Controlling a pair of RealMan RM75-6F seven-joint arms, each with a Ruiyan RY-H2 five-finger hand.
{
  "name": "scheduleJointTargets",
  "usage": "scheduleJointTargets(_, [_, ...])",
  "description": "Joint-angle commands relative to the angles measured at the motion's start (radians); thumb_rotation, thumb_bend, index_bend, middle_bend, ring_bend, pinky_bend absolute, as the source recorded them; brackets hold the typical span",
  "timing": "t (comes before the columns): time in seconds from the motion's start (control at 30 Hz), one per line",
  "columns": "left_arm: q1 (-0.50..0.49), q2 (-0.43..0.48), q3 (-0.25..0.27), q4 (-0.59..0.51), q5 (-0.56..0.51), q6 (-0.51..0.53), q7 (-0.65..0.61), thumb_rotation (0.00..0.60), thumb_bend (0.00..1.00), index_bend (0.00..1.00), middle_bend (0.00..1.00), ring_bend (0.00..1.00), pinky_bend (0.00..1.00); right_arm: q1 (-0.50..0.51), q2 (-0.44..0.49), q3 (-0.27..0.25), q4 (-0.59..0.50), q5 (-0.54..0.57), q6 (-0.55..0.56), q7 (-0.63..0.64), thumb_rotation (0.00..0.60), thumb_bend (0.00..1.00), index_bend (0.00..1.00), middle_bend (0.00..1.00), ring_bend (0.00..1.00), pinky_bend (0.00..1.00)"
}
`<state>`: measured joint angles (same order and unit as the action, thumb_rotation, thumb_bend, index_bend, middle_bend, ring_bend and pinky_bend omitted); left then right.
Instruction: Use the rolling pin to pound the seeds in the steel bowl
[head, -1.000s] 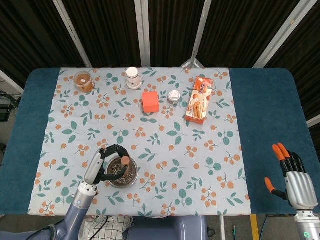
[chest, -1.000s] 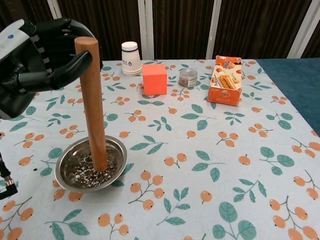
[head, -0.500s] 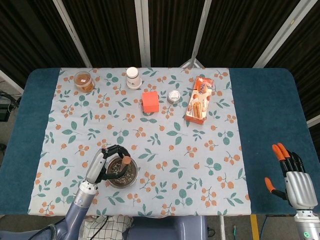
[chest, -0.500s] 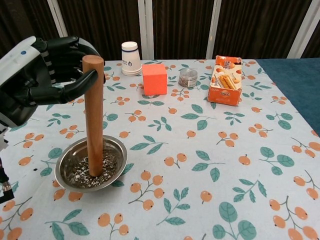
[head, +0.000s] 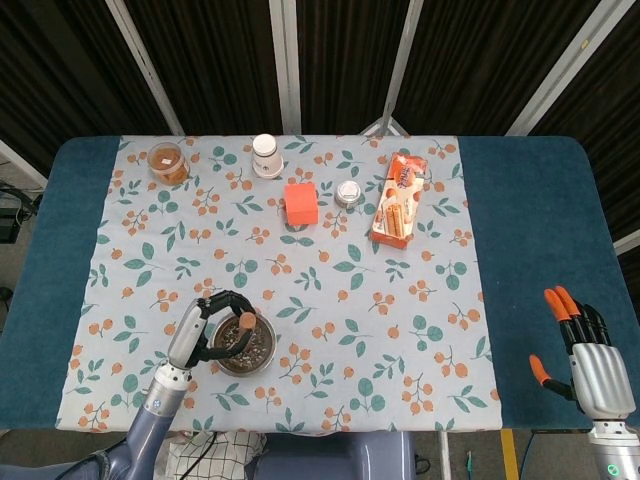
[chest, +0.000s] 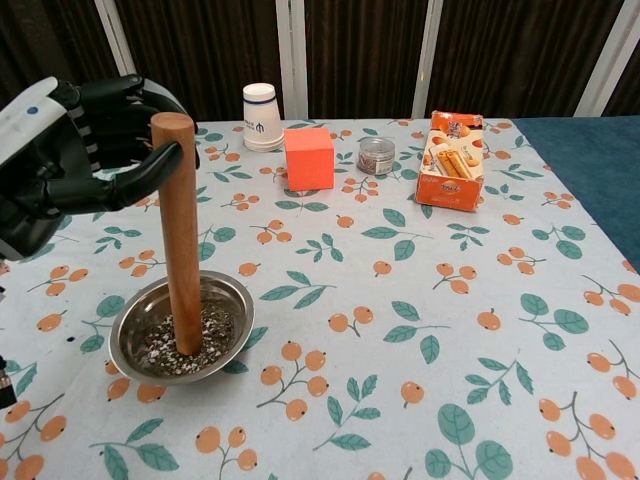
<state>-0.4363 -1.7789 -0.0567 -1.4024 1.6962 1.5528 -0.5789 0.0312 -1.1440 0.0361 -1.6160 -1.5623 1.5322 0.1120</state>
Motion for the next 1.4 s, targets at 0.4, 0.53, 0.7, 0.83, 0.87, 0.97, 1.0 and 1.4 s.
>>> scheduleJointTargets(0.4, [-0.036, 0.092, -0.049, -0.175, 0.041, -0.01, 0.161, 0.6, 0.68, 0.68, 0.79, 0.45, 0.53, -0.002, 0.002, 0.0, 0.0, 0.0, 0.003, 0.006, 0.6, 0.37, 0.0, 0.0, 0.0, 0.0])
scheduleJointTargets(0.53, [-0.038, 0.118, -0.044, -0.201, 0.023, -0.04, 0.2, 0.6, 0.68, 0.68, 0.79, 0.45, 0.52, -0.001, 0.004, 0.0, -0.002, 0.0, 0.0, 0.01, 0.6, 0.37, 0.0, 0.0, 0.0, 0.0])
scheduleJointTargets(0.7, [-0.041, 0.121, -0.05, -0.209, 0.009, -0.053, 0.227, 0.6, 0.68, 0.68, 0.79, 0.45, 0.52, -0.001, 0.005, -0.001, -0.003, 0.001, -0.001, 0.009, 0.6, 0.37, 0.0, 0.0, 0.0, 0.0])
scheduleJointTargets(0.83, [-0.049, 0.136, -0.071, -0.204, -0.009, -0.07, 0.282, 0.6, 0.68, 0.68, 0.79, 0.45, 0.52, -0.002, 0.007, -0.001, -0.005, 0.004, -0.002, 0.013, 0.6, 0.37, 0.0, 0.0, 0.0, 0.0])
scheduleJointTargets(0.87, [-0.052, 0.144, -0.077, -0.203, -0.014, -0.076, 0.299, 0.6, 0.68, 0.68, 0.79, 0.45, 0.52, -0.002, 0.007, -0.001, -0.004, 0.005, -0.002, 0.015, 0.6, 0.37, 0.0, 0.0, 0.0, 0.0])
scheduleJointTargets(0.97, [-0.067, 0.19, -0.102, -0.198, -0.024, -0.101, 0.37, 0.6, 0.68, 0.69, 0.79, 0.45, 0.52, -0.002, 0.009, 0.0, -0.004, 0.006, -0.001, 0.02, 0.6, 0.37, 0.0, 0.0, 0.0, 0.0])
scheduleJointTargets(1.0, [-0.069, 0.201, -0.108, -0.198, -0.027, -0.105, 0.381, 0.6, 0.68, 0.69, 0.79, 0.45, 0.52, -0.002, 0.009, 0.0, -0.003, 0.006, -0.001, 0.021, 0.6, 0.37, 0.0, 0.0, 0.0, 0.0])
scheduleJointTargets(1.4, [-0.108, 0.352, -0.153, -0.106, -0.088, -0.208, 0.599, 0.6, 0.68, 0.69, 0.79, 0.45, 0.52, 0.001, 0.008, -0.001, -0.006, 0.006, -0.009, 0.013, 0.6, 0.37, 0.0, 0.0, 0.0, 0.0])
